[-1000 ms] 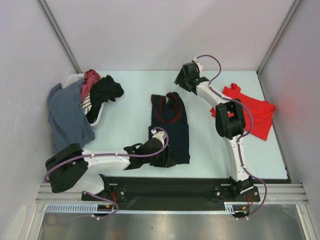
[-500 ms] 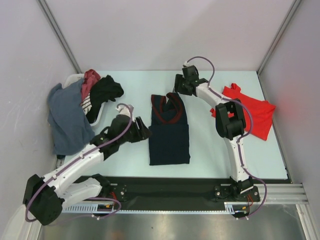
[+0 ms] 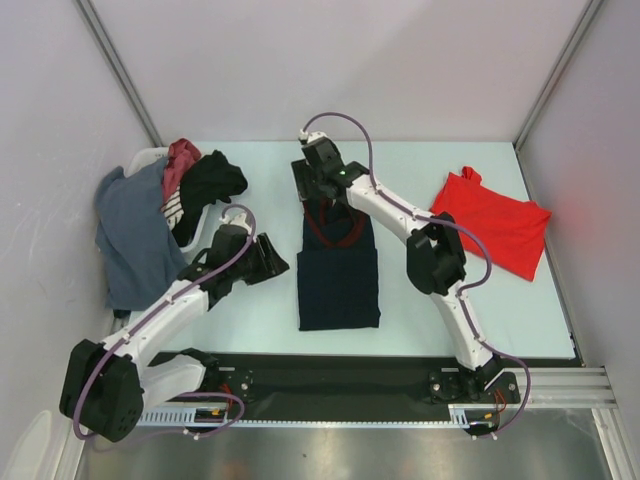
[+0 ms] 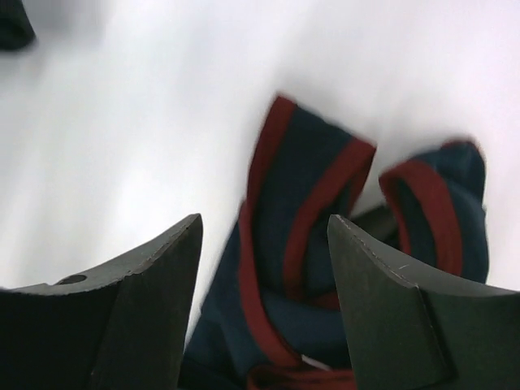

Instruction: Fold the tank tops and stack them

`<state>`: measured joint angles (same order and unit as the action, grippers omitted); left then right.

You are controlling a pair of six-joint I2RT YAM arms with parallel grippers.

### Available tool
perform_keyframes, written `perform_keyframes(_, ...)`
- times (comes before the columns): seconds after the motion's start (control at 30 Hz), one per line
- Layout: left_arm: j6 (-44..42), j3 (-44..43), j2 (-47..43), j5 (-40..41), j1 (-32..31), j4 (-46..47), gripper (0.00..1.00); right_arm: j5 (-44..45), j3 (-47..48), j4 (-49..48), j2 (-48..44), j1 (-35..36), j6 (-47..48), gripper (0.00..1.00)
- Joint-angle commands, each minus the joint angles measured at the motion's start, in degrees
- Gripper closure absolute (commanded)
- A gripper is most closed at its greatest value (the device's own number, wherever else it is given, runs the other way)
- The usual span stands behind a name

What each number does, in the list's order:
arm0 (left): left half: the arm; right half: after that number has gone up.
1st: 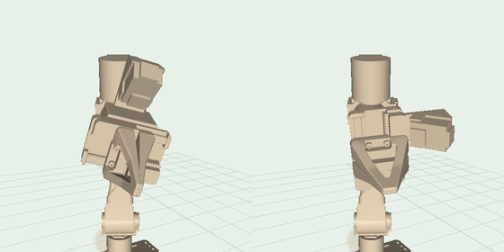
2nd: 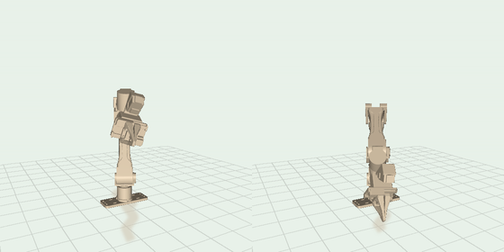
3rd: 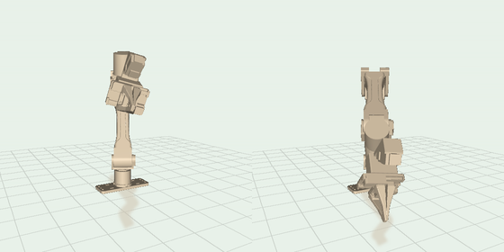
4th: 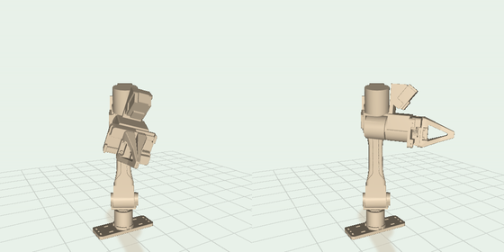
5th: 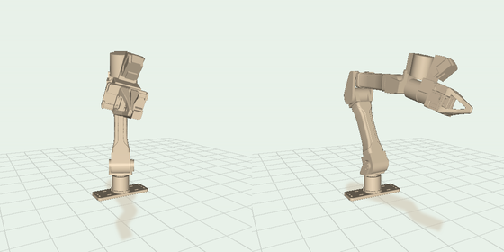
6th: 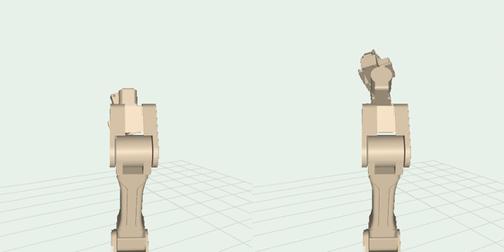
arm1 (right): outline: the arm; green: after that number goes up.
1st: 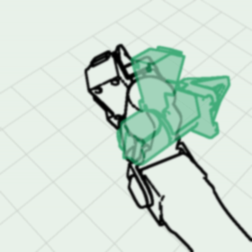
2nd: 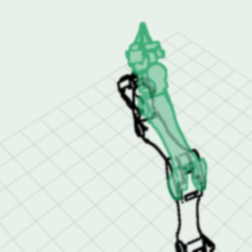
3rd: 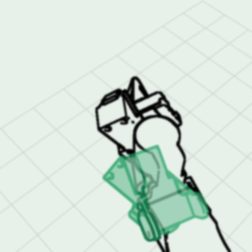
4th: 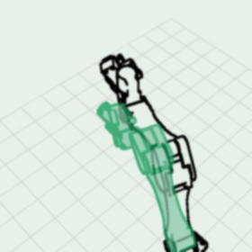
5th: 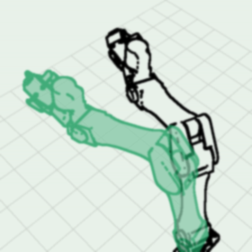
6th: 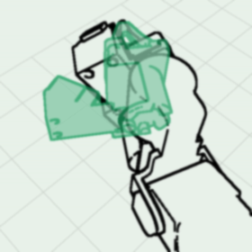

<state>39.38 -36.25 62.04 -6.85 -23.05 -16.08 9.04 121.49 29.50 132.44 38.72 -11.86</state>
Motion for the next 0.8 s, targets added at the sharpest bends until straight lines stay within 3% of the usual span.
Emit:
perform_keyframes(0.0, -1.2, 3.1, -2.1, -2.0, 0.3, 2.3, 0.43, 5.6, 9.5, 5.8, 5.1, 0.6, 2.4, 0.32)
perform_keyframes(0.13, -1.8, 4.0, -4.8, -0.7, 0.3, -0.3, 0.43, 8.4, 17.3, 9.0, 11.2, 2.4, 2.7, 0.21)
perform_keyframes(0.3, -2.6, 4.0, -8.9, 0.6, 0.7, -3.3, 0.42, 7.8, 19.5, 8.6, 14.9, 2.9, 2.5, 0.23)
perform_keyframes(0.5, -3.3, 4.0, -10.9, 0.1, 1.6, -4.7, 0.42, 5.6, 19.6, 8.0, 17.6, 3.2, 3.0, 0.46)
perform_keyframes(0.53, -3.3, 4.1, -11.0, 0.0, 1.8, -4.7, 0.42, 5.5, 19.3, 7.8, 17.8, 3.2, 3.2, 0.63)
perform_keyframes(0.6, -3.6, 4.2, -10.7, 0.0, 1.8, -4.6, 0.42, 4.3, 18.6, 6.2, 17.6, 3.2, 4.0, 0.73)
perform_keyframes(0.63, -3.6, 4.2, -10.7, -0.1, 1.8, -4.6, 0.42, 3.6, 16.8, 5.1, 16.6, 3.0, 4.4, 0.9)
perform_keyframes(0.67, -3.7, 4.3, -10.6, -0.1, 1.9, -4.6, 0.42, 2.7, 15.2, 3.5, 15.5, 2.9, 4.1, 1.0)
perform_keyframes(0.77, -3.8, 4.4, -10.8, -0.4, 2.0, -4.5, 0.42, -2.3, 6.3, -4.3, 10.1, 0.9, 2.0, 1.0)
